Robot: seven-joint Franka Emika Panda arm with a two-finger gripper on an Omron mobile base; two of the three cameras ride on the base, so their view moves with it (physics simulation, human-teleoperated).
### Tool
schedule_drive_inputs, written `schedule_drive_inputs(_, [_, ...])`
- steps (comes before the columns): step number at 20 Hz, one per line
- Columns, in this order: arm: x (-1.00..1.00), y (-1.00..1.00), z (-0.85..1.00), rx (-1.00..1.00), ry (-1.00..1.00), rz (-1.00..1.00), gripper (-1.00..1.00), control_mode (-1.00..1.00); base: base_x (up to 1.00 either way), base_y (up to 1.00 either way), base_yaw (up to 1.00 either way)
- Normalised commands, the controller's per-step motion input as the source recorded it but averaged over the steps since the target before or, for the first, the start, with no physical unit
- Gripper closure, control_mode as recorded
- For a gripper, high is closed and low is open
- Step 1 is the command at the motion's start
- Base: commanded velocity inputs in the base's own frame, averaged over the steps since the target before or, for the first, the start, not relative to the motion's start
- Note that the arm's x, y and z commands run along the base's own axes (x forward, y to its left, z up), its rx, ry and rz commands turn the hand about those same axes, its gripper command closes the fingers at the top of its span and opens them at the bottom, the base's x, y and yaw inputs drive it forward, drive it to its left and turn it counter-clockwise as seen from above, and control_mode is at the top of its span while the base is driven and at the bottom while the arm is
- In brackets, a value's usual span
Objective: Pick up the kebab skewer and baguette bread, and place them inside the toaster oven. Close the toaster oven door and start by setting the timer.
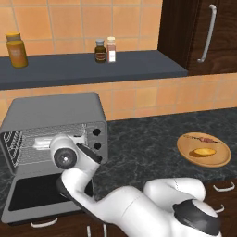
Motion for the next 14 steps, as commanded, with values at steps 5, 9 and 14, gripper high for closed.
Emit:
schedule_drive_inputs(5, [0.01,0.30,-0.16,0.00,0.00,-0.04,-1.00,-1.00,0.00,0.00,0.00])
schedule_drive_inputs(9, [0.38,0.05,0.00,0.00,0.00,0.00,-1.00,-1.00,0.00,0.00,0.00])
schedule_drive_inputs(14, [0.41,-0.18,-0.14,0.00,0.05,0.11,-1.00,-1.00,0.00,0.00,0.00])
